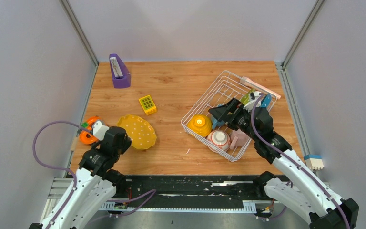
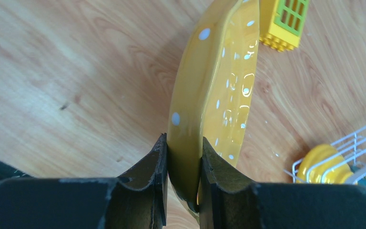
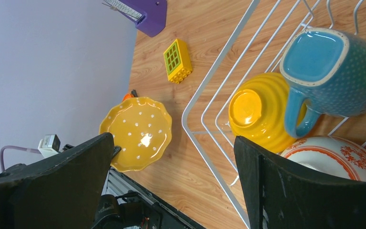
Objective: Unload the mixed dishes from the dish rack
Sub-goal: Place the plate at the center of the board, then pick up the plate from the dish rack.
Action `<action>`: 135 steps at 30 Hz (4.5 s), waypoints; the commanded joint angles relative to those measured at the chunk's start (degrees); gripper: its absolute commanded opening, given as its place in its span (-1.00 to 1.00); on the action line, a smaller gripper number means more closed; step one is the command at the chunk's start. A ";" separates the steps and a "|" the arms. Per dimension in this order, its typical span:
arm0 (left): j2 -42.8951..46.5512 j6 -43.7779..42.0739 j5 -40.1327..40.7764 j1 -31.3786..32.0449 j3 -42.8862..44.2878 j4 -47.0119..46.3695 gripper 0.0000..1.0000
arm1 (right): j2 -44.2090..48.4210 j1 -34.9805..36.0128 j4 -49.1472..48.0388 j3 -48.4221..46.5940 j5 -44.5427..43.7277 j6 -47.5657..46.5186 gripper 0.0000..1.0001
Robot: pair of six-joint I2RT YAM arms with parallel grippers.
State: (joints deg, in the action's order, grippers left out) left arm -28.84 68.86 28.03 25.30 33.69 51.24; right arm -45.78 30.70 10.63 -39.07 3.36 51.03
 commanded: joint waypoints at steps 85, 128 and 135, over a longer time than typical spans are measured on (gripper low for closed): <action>-4.91 -31.93 -26.59 -0.43 5.79 -23.60 1.00 | -11.37 -1.02 25.32 -21.05 -27.43 -12.79 1.00; -10.21 -33.04 -23.60 -0.43 3.73 -24.03 1.00 | -39.96 -10.48 31.47 -32.61 -41.41 -2.74 -0.06; -9.92 -32.91 -23.14 -0.43 3.69 -23.67 1.00 | -39.67 -10.45 31.52 -32.46 -41.56 -2.63 -0.31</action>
State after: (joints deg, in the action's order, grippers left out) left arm -39.44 36.91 3.99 25.04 37.21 28.10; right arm -86.08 20.38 43.86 -70.35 -36.42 47.62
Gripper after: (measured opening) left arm 0.998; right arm 0.384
